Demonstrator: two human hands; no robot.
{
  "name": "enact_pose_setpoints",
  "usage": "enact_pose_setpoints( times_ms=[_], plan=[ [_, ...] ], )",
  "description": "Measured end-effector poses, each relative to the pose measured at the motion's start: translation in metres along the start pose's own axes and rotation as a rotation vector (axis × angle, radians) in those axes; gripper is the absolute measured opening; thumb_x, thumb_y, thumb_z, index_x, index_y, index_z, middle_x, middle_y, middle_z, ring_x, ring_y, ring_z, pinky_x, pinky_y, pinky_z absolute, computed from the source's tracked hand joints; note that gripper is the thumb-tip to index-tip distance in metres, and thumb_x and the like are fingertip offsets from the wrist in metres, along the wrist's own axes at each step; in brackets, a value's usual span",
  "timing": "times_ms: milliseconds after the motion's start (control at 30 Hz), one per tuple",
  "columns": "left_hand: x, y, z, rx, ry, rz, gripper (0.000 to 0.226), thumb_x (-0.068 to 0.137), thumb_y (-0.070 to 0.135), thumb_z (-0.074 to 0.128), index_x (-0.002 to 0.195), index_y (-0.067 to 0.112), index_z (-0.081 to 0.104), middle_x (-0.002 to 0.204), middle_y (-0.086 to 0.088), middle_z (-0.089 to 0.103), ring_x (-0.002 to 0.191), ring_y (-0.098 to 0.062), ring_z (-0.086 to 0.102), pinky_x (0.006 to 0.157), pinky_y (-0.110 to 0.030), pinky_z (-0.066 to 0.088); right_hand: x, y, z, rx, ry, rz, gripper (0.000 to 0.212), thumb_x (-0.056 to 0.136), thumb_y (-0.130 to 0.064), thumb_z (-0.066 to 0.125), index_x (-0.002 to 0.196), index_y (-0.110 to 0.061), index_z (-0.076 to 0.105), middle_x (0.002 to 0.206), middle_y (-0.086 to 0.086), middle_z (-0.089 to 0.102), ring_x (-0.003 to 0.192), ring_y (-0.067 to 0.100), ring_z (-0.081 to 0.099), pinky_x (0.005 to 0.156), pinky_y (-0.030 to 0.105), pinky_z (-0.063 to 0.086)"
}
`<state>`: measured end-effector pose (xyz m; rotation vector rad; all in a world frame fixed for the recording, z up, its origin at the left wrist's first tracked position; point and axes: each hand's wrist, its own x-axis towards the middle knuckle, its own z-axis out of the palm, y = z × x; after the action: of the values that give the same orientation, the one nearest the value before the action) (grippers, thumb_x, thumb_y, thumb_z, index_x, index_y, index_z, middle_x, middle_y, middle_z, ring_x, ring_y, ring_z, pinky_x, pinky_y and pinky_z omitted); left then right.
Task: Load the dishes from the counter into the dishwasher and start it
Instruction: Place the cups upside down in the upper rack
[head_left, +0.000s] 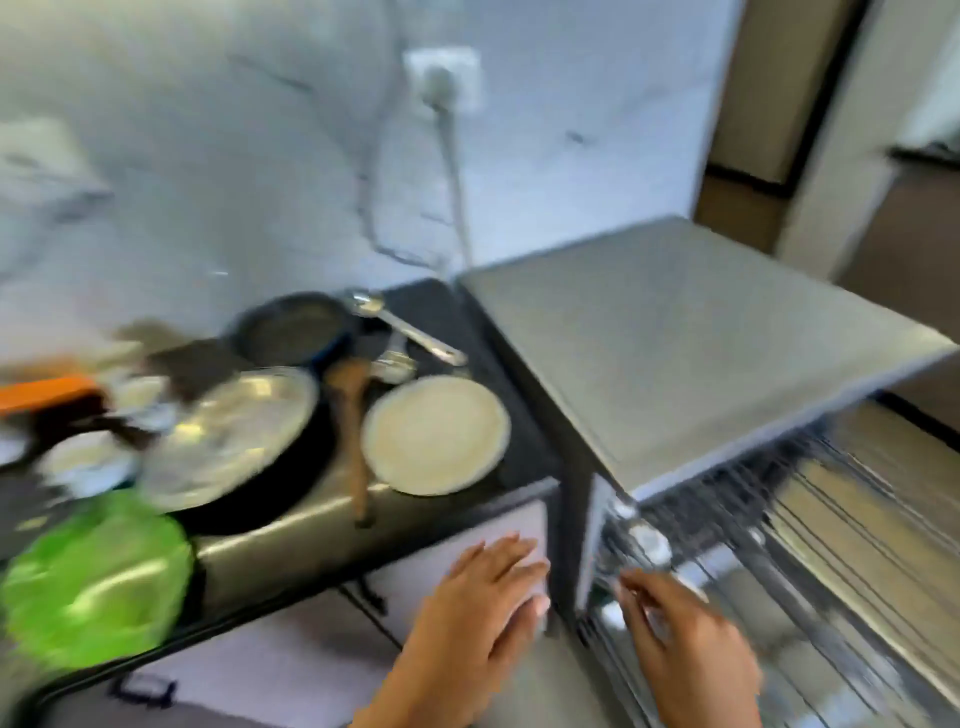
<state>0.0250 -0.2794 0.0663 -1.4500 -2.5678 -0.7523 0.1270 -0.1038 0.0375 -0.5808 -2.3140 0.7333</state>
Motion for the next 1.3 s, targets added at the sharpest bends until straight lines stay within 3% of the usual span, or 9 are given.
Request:
enact_pose_setpoints(
  times_ms=[67, 133, 233, 433, 533, 700, 800, 933, 1300],
  plan=[
    [-0.028, -0.03, -0.048, 0.067, 0.111, -0.106, 0.027, 0.086, 0.036, 0.045, 0.112, 0.033, 0.053, 0.118, 0.009, 0.064, 0.113, -0.005, 0.055, 0.095, -0.022, 0.038, 0.018, -0.049, 0.018, 0.064, -0.022, -0.073, 0.013, 0.08, -0.045, 0.05, 0.083, -0.032, 0.053, 0.057, -0.014, 0.063, 0.064, 0.005, 0.058, 0.066, 0.006, 0.037],
    [-0.052, -0.058, -0.085, 0.136, 0.22, -0.224, 0.022, 0.091, 0.042, 0.04, 0.11, 0.037, 0.05, 0.113, 0.013, 0.066, 0.109, -0.002, 0.057, 0.089, -0.022, 0.043, 0.034, -0.087, 0.035, 0.132, -0.158, -0.113, 0.018, 0.07, -0.024, 0.062, 0.075, -0.033, 0.048, 0.078, -0.03, 0.061, 0.053, 0.004, 0.057, 0.072, -0.01, 0.025],
    [-0.094, -0.102, -0.131, 0.19, 0.362, -0.405, 0.032, 0.097, 0.053, 0.026, 0.107, 0.037, 0.051, 0.109, 0.011, 0.068, 0.104, -0.004, 0.059, 0.088, -0.02, 0.041, 0.065, -0.146, 0.069, 0.195, -0.431, -0.135, 0.063, 0.069, 0.003, 0.077, 0.063, -0.051, 0.045, 0.061, -0.032, 0.057, 0.059, -0.002, 0.058, 0.075, 0.0, 0.038],
    [-0.137, -0.197, -0.189, 0.303, 0.533, -0.674, 0.054, 0.096, 0.053, 0.03, 0.091, 0.022, 0.073, 0.103, 0.001, 0.07, 0.097, -0.011, 0.061, 0.081, -0.025, 0.05, 0.094, -0.264, 0.173, 0.217, -0.425, -0.375, 0.023, 0.061, -0.014, 0.082, 0.066, -0.032, 0.068, 0.058, -0.016, 0.065, 0.064, -0.001, 0.058, 0.059, 0.011, 0.042],
    [-0.142, -0.257, -0.216, 0.332, 0.478, -0.849, 0.041, 0.086, 0.044, 0.043, 0.093, 0.018, 0.073, 0.103, -0.004, 0.07, 0.091, -0.021, 0.068, 0.074, -0.033, 0.054, 0.101, -0.318, 0.23, 0.229, -0.552, -0.445, 0.023, 0.062, -0.018, 0.084, 0.071, -0.032, 0.069, 0.065, -0.02, 0.066, 0.061, -0.002, 0.059, 0.05, 0.013, 0.045],
    [-0.14, -0.352, -0.239, 0.284, 0.315, -1.067, 0.056, 0.094, 0.038, 0.046, 0.145, 0.018, 0.031, 0.152, -0.005, 0.028, 0.136, -0.02, 0.03, 0.109, -0.027, 0.022, 0.098, -0.383, 0.298, 0.257, -0.617, -0.553, 0.007, 0.073, -0.028, 0.068, 0.075, -0.034, 0.066, 0.067, -0.024, 0.064, 0.058, -0.007, 0.058, 0.051, 0.014, 0.047],
    [-0.133, -0.39, -0.24, 0.276, 0.198, -1.078, 0.074, 0.092, 0.045, 0.05, 0.15, 0.021, 0.01, 0.156, -0.006, 0.012, 0.141, -0.021, 0.017, 0.112, -0.028, 0.015, 0.096, -0.396, 0.319, 0.231, -0.698, -0.543, 0.008, 0.079, -0.025, 0.069, 0.08, -0.032, 0.067, 0.072, -0.023, 0.065, 0.064, -0.005, 0.06, 0.057, 0.017, 0.05],
    [-0.127, -0.42, -0.23, 0.228, 0.119, -1.049, 0.082, 0.084, 0.048, 0.06, 0.149, 0.02, 0.019, 0.153, -0.003, 0.021, 0.138, -0.019, 0.019, 0.111, -0.028, 0.019, 0.096, -0.394, 0.333, 0.166, -0.738, -0.525, 0.008, 0.079, -0.026, 0.069, 0.082, -0.033, 0.067, 0.074, -0.022, 0.066, 0.064, -0.005, 0.058, 0.057, 0.008, 0.039],
    [-0.113, -0.379, -0.247, 0.169, 0.553, -0.865, 0.068, 0.072, 0.029, 0.079, 0.13, 0.007, 0.052, 0.122, -0.014, 0.052, 0.112, -0.03, 0.045, 0.087, -0.035, 0.042, 0.11, -0.353, 0.304, 0.197, -0.76, -0.429, 0.009, 0.082, -0.026, 0.068, 0.089, -0.031, 0.068, 0.083, -0.024, 0.067, 0.075, -0.006, 0.061, 0.066, 0.019, 0.052]
  ],
)
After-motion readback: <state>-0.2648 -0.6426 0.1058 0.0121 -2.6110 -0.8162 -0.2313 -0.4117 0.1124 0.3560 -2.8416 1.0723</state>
